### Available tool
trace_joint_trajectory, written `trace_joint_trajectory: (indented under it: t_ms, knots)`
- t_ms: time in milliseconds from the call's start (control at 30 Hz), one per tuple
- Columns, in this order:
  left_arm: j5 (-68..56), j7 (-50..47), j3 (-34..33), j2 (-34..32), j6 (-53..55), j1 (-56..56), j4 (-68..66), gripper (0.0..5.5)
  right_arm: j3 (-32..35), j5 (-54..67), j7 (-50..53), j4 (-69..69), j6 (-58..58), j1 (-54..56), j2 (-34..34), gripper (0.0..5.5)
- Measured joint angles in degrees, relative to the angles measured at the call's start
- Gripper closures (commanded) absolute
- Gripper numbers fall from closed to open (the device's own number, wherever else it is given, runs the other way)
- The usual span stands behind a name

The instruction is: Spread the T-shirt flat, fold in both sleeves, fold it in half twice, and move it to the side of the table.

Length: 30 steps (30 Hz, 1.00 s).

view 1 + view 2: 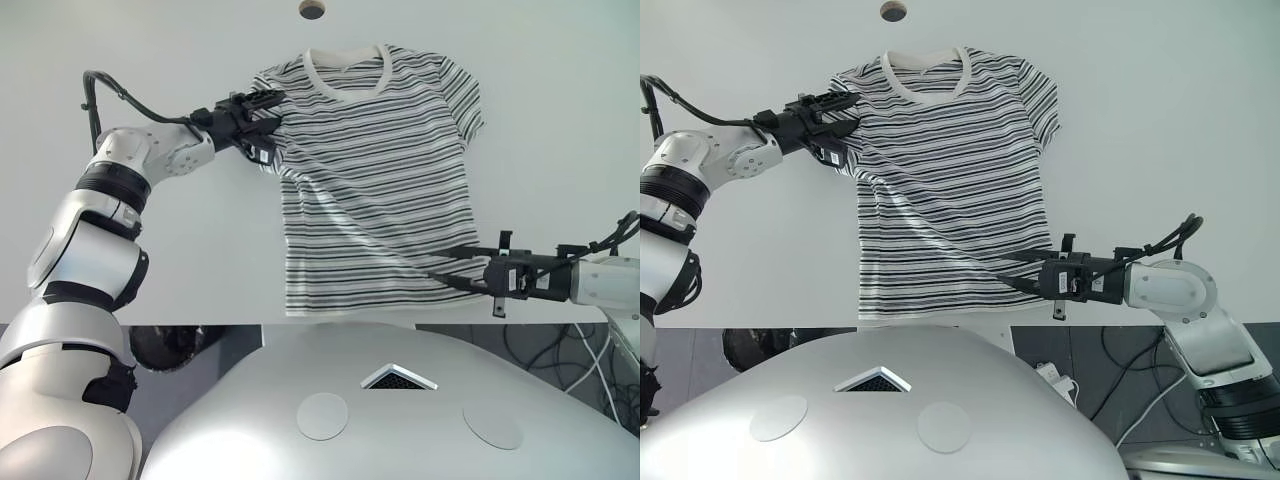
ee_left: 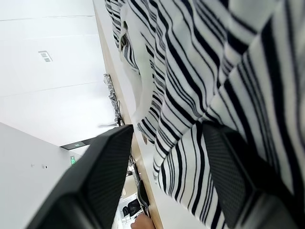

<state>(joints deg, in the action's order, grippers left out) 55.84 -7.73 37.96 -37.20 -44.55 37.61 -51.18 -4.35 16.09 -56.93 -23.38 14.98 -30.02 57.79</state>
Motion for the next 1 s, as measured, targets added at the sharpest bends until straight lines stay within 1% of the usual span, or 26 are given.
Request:
trace_joint_trajectory:
  t_ms: [67, 133, 200, 267, 367, 400, 433, 467, 567, 633, 700, 800, 867, 933, 1000]
  knots:
    - [-3.15, 0.75, -1.43, -0.08, -1.4, -0.33, 0.96, 2.82, 1.32, 1.22, -0.08, -0.32, -0.28, -0.11, -0.27, 3.99]
    - [-8.33, 2.01, -4.69, -1.55, -4.16, -1.34, 6.05, 2.82, 2.37, 1.29, -0.03, 0.15, -0.18, -0.12, -0.74, 3.99]
    - [-15.96, 4.96, -8.54, -4.95, -6.7, -3.95, 14.93, 2.82, 3.89, 1.52, 0.12, 0.63, -0.2, 0.17, -1.47, 3.99]
    - [-26.45, 10.3, -11.11, -9.21, -7.19, -10.05, 27.86, 2.82, 4.14, 1.56, 1.05, 2.84, -0.59, 3.07, -3.09, 3.99]
    - [-40.35, 18.04, -10.95, -14.35, -4.16, -21.58, 46.67, 2.82, 2.9, -0.54, 4.74, 7.36, -2.53, 12.27, -8.12, 3.99]
    - [-46.23, 21.85, -9.64, -17.17, -1.85, -26.79, 54.61, 2.82, 1.38, -2.56, 6.58, 10.23, -3.35, 16.91, -10.98, 3.99]
    - [-49.23, 25.87, -7.03, -18.78, 0.11, -31.96, 59.85, 2.82, -0.49, -4.94, 7.98, 13.71, -3.74, 21.36, -13.94, 3.99]
    - [-49.58, 29.03, -4.18, -18.69, 1.72, -36.57, 61.53, 2.82, -1.75, -5.84, 8.83, 16.07, -4.11, 23.99, -15.97, 3.99]
    - [-43.08, 32.72, -2.18, -17.35, 3.6, -41.65, 59.09, 2.82, -3.14, -8.11, 10.01, 21.47, -4.4, 29.16, -19.53, 3.99]
    - [-38.12, 33.47, -2.2, -16.48, 3.84, -43.04, 56.52, 2.82, -3.99, -11.58, 11.49, 25.93, -3.13, 31.27, -20.71, 3.99]
    - [-36.36, 33.33, -2.91, -15.53, 2.34, -42.87, 54.89, 2.82, -5.02, -15.26, 13.04, 31.27, -1.14, 32.98, -21.78, 3.99]
    - [-33.06, 30.79, -3.64, -13.48, -0.63, -42.02, 51.61, 2.82, -7.24, -21.02, 15.7, 38.91, 2.62, 36.19, -22.52, 3.99]
    - [-33.21, 31.04, -3.83, -13.02, -0.84, -42.69, 51.13, 2.82, -8.51, -23.85, 16.73, 43.18, 5.12, 37.68, -22.59, 3.99]
    - [-37.82, 34.36, -4.06, -13.65, 1.42, -44.23, 52.26, 2.82, -9.39, -25.48, 17.77, 46.51, 7.73, 39.23, -22.8, 3.99]
    - [-43.09, 39.63, -3.87, -16.77, 4.0, -46.85, 55.86, 2.82, -9.7, -26.01, 18.89, 50.04, 9.72, 40.91, -22.91, 3.99]
